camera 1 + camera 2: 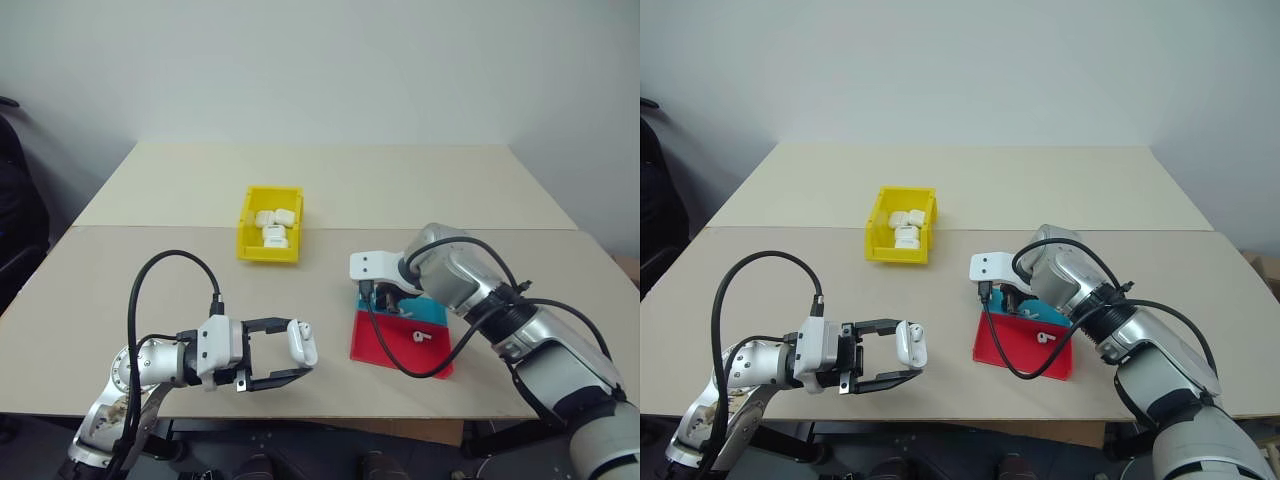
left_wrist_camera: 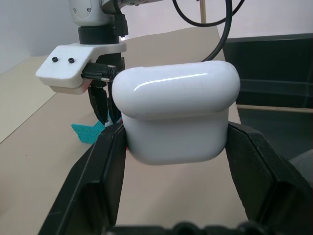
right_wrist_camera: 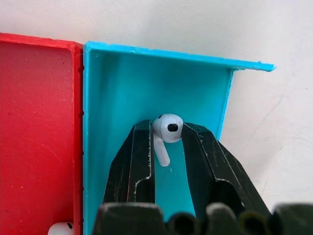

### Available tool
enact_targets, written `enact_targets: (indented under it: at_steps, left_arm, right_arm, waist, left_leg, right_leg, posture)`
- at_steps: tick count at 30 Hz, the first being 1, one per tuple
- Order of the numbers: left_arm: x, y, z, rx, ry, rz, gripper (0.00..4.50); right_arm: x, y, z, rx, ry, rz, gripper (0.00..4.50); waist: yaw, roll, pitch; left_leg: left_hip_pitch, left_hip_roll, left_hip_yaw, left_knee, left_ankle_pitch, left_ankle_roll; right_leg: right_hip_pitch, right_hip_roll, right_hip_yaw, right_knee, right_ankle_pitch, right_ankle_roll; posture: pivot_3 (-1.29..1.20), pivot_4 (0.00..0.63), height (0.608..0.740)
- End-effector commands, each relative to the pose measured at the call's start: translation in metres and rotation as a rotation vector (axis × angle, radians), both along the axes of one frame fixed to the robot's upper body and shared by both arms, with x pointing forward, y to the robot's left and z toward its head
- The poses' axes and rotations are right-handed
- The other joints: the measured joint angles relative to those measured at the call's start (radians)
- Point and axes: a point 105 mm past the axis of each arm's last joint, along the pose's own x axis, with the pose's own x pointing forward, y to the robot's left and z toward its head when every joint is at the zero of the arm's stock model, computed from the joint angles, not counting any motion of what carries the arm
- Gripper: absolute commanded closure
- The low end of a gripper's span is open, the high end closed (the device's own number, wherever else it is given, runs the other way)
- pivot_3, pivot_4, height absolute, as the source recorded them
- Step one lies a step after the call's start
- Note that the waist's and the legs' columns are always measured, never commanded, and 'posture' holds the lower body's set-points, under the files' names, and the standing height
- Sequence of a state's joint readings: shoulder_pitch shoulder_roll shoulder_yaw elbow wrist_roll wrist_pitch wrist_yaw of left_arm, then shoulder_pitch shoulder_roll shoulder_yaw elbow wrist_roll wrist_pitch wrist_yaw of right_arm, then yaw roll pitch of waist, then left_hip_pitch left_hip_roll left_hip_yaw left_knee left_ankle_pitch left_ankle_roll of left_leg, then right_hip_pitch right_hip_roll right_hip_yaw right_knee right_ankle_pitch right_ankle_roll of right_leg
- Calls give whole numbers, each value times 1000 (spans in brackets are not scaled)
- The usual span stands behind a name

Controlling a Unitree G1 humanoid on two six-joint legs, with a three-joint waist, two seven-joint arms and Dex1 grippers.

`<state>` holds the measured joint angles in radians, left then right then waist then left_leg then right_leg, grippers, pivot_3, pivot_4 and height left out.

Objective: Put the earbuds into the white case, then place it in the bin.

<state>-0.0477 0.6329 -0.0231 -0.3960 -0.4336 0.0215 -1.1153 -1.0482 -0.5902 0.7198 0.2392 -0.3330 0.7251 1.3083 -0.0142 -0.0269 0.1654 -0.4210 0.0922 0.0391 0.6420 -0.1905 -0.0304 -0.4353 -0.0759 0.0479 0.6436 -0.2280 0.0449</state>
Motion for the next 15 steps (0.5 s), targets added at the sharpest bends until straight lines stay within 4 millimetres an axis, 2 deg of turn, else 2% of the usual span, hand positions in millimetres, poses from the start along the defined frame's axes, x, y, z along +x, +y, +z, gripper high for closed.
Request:
enact_targets:
  at_steps: [1, 5, 9, 12, 15]
  left_arm:
    - [-2, -2, 8, -27, -40, -13, 1720]
    - [-2, -4, 19, -81, -45, -16, 1720]
    - [-2, -10, 35, -162, -56, -37, 1720]
    - [0, -16, 51, -224, -59, -69, 1720]
    - [1, -24, 65, -272, -60, -124, 1720]
  right_arm:
    - [3, 0, 17, 43, -43, 5, 3647]
    - [5, -4, 59, 202, -112, -47, 3647]
    - [-4, -13, 105, 423, -180, -94, 3647]
    - [-25, -21, 139, 629, -192, -108, 3647]
    - [-54, -24, 169, 863, -147, -96, 3647]
  waist:
    - [0, 0, 0]
    - [1, 0, 0]
    - [5, 0, 0]
    - [7, 0, 0]
    - [6, 0, 0]
  left_leg:
    - [0, 0, 0, 0, 0, 0]
    - [-1, 0, 0, 0, 0, 0]
    - [-1, 0, 0, 0, 0, 0]
    - [-1, 0, 0, 0, 0, 0]
    - [-1, 0, 0, 0, 0, 0]
  right_leg:
    - [0, 0, 0, 0, 0, 0]
    - [-1, 0, 0, 0, 0, 0]
    - [-1, 0, 0, 0, 0, 0]
    - [0, 0, 0, -1, 0, 0]
    - [0, 0, 0, -1, 0, 0]
  posture:
    - [0, 150, 740]
    - [0, 150, 740]
    - [0, 150, 740]
    - [0, 150, 740]
    - [0, 150, 740]
